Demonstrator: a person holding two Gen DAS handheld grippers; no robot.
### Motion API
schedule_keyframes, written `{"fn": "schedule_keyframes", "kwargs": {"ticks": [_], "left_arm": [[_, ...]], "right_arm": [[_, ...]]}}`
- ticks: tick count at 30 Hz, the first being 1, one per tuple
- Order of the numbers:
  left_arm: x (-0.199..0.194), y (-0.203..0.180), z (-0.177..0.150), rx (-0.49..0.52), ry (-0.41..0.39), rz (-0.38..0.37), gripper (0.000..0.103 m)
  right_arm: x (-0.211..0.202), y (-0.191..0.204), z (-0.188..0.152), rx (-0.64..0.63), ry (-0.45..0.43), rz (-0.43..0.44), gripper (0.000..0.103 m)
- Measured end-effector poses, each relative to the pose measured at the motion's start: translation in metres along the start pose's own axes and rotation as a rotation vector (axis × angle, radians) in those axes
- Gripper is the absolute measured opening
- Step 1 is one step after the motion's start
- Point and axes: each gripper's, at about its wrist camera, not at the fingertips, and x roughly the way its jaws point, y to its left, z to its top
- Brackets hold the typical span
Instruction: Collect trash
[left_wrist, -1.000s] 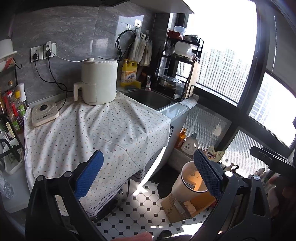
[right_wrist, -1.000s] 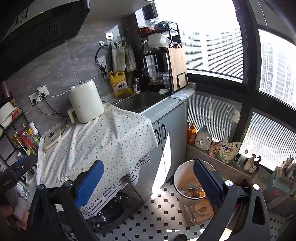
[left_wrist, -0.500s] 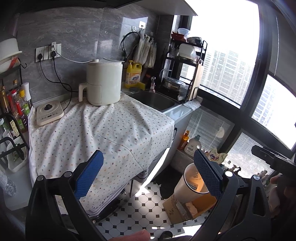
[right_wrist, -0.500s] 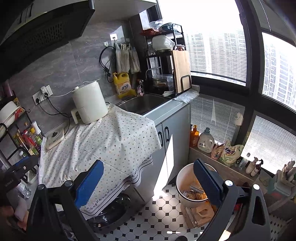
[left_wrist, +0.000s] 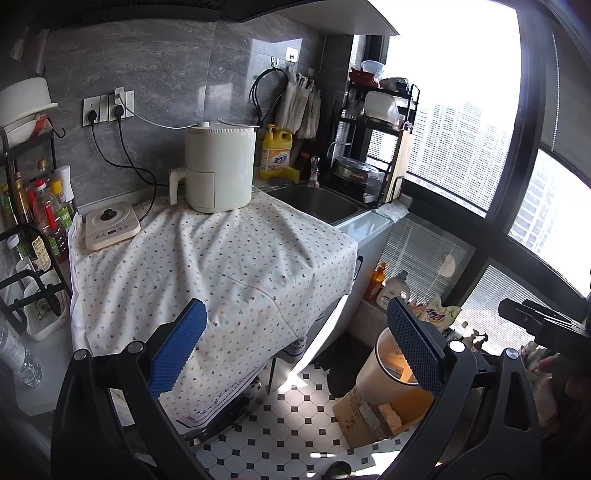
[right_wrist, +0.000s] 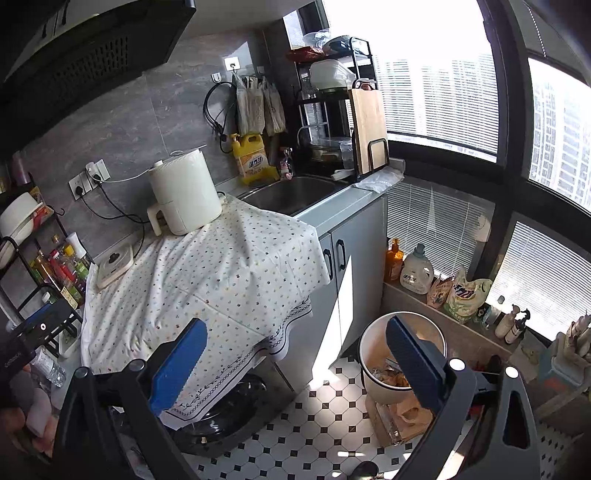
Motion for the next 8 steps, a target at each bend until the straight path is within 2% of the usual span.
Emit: {"fn": "schedule_keyframes", "kwargs": {"ticks": [5,8], "left_arm": [[0.006,0.000,-0.003,0.008,0.001,0.011,0.097],[0.013,-0.001,-0.002,0.006,-0.005,0.018,0.097]], "right_arm": [[0.001,-0.003,-0.003,0.013,0.005,-0.004,0.095],[0.002,-0.004,-0.003,-0.002,0.009,-0.035,0.095]]}}
